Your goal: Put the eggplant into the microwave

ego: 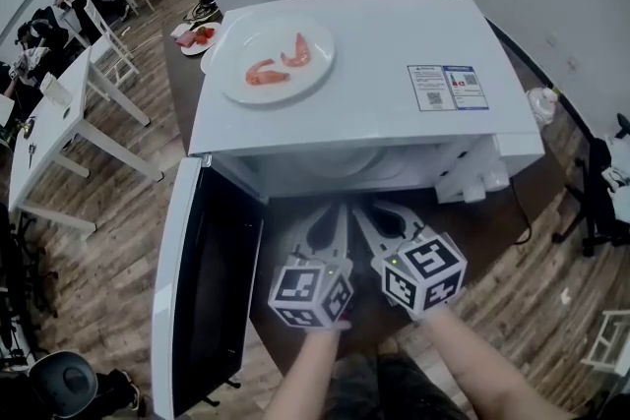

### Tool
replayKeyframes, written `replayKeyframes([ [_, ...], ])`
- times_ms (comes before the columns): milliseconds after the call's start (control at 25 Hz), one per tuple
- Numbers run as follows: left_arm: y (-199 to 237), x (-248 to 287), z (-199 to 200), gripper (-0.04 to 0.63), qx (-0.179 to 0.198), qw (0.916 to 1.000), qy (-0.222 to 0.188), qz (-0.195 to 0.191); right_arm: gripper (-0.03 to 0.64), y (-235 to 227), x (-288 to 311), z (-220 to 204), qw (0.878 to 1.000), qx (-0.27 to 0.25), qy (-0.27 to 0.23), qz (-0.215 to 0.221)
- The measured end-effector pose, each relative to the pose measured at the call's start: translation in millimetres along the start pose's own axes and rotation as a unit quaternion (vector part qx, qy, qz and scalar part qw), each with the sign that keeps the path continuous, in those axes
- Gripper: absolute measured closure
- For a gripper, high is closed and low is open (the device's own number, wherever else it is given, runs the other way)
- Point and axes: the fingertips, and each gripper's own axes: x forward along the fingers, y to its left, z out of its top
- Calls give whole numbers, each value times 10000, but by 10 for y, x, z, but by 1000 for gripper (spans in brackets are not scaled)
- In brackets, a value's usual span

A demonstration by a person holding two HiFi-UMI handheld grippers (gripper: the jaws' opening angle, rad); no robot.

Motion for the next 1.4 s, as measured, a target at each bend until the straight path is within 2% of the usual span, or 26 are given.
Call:
replayKeyframes([
  [520, -430, -527, -30, 595, 416, 9990, -148, 96, 615, 321, -521, -57, 9987, -350, -101, 367],
  [840, -656, -880, 21, 595, 408, 9988, -237, 118, 615, 608, -853, -32, 9961, -488, -83, 730],
  [1400, -1063, -1370, 55, 597, 407, 9987, -292, 89, 615, 939, -1400, -37, 9937, -694, 71, 881],
])
